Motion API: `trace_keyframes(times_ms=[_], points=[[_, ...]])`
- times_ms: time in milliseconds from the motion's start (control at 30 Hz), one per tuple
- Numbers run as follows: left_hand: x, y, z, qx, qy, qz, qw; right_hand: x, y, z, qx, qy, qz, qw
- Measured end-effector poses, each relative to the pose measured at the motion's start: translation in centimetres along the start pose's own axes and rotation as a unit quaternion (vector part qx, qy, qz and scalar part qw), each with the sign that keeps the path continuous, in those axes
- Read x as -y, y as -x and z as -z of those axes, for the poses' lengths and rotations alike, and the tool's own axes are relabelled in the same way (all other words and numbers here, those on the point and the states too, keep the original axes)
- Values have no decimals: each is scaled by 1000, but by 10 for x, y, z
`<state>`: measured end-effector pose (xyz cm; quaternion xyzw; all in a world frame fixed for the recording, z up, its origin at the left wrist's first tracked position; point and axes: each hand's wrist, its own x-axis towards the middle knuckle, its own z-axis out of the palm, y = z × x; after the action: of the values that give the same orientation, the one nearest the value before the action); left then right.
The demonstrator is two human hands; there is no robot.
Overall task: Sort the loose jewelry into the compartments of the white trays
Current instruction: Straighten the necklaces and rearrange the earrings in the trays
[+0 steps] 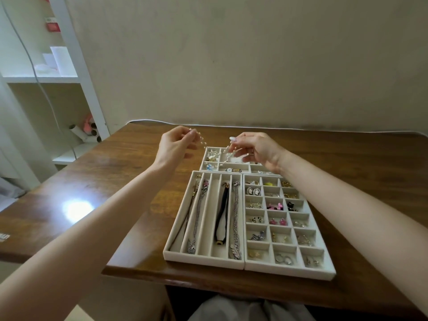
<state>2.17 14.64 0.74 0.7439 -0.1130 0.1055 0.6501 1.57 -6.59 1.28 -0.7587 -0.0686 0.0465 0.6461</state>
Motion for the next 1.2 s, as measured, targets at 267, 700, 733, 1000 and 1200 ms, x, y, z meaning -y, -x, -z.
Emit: trace_keyframes(times_ms=[267,700,733,1000,1200], points=[[-13,3,-13,25,-150,-90,984,-5,3,-18,12,115,-20,993],[-21,1,-15,100,-292,-211,927,14,6,-30,41,96,112,988],[-22,1,-15,101,-289,-216,927,17,6,-30,42,86,115,989],[-22,-2,-12,31,-237,-190,952,29,3,-30,-39,147,133,979],[-24,10,-12,228,-124,-115,959,48,3,-25,-7,56,162,985]])
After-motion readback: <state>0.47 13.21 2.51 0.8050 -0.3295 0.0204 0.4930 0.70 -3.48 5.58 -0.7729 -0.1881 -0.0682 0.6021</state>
